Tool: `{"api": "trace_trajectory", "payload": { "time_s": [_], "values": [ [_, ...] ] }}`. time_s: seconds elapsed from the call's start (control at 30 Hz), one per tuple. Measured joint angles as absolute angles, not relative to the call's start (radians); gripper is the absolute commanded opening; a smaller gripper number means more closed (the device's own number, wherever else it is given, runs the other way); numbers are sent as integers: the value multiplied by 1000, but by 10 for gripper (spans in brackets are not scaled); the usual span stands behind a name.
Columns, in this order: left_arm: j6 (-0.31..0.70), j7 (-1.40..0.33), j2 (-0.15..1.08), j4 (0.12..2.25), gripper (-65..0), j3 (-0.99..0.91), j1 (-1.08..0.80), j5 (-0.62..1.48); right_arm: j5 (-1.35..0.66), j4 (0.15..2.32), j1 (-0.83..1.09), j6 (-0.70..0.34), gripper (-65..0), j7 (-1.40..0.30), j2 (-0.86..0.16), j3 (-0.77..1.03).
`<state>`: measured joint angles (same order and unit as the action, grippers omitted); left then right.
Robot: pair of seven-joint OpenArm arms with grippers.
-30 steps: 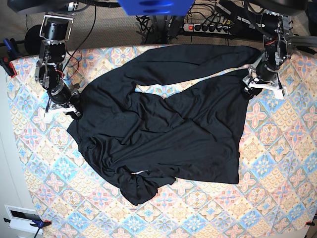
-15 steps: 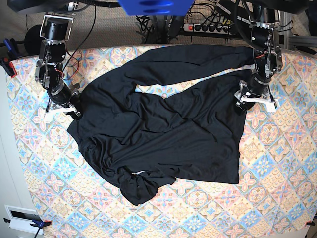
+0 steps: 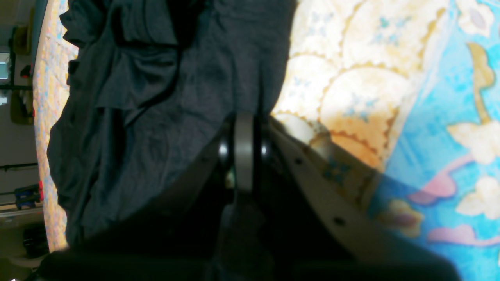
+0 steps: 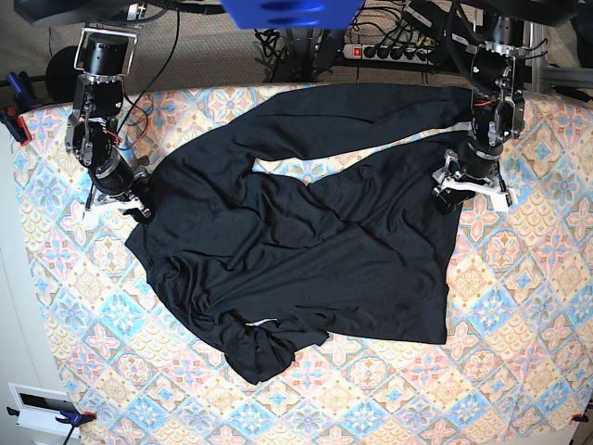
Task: Layout the t-shirt on the table in an organized manner, then fold the t-shirt properly
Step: 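Grasp the shirt hem corner with the left gripper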
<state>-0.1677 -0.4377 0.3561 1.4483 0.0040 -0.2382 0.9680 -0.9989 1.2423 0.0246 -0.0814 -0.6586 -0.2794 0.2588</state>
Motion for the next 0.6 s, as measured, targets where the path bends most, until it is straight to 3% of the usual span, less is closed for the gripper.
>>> {"api": "trace_trajectory", "payload": {
  "time_s": [0.27, 0.4, 0.6],
  "values": [
    [-92, -414, 375, 1445, -279, 8, -255, 1035, -999, 1242, 25, -82, -638, -659, -280, 259],
    [9, -625, 358, 1500, -279, 9, -287, 1126, -999, 1242, 25, -81, -638, -659, -280, 259],
    [1, -657, 338, 1549, -279, 27, -309, 1126, -999, 1242, 25, -82, -638, -659, -280, 259]
  ]
}}
